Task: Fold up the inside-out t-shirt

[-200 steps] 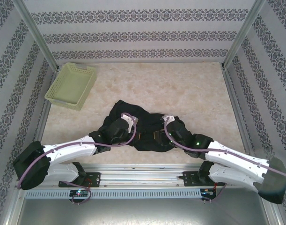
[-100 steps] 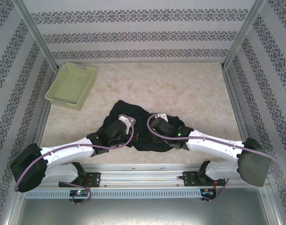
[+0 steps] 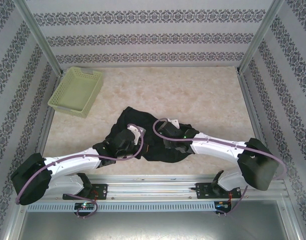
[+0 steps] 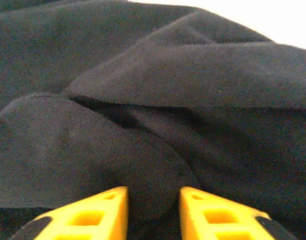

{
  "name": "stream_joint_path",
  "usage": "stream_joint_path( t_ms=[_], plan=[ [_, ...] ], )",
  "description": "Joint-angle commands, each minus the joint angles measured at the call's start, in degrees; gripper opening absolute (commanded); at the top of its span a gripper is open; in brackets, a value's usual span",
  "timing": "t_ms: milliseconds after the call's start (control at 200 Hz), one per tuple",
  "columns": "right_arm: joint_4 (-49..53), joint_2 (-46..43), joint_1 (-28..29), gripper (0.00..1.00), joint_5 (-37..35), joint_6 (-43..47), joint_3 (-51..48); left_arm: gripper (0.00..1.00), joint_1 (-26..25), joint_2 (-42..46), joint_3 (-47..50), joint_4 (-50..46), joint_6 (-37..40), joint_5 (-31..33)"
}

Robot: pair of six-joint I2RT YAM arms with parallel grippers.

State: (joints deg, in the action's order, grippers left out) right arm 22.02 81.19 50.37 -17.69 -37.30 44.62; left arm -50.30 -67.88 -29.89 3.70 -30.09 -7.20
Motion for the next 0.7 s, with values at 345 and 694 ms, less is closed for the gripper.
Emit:
stream_joint_path(
  t_ms=[345,694],
  plan=[
    [-3.7,-6.3,4.1,0.31,-0.5,2.5,-0.2,0.57,-5.4,1.2,-15.5,-23.5,11.4,14.5],
    [-1.5,-18.0,3.6,0.45,-6.4,0.3,-5.8,0.59,-8.6,-11.0,-22.7,-23.6,9.9,15.1]
  ],
)
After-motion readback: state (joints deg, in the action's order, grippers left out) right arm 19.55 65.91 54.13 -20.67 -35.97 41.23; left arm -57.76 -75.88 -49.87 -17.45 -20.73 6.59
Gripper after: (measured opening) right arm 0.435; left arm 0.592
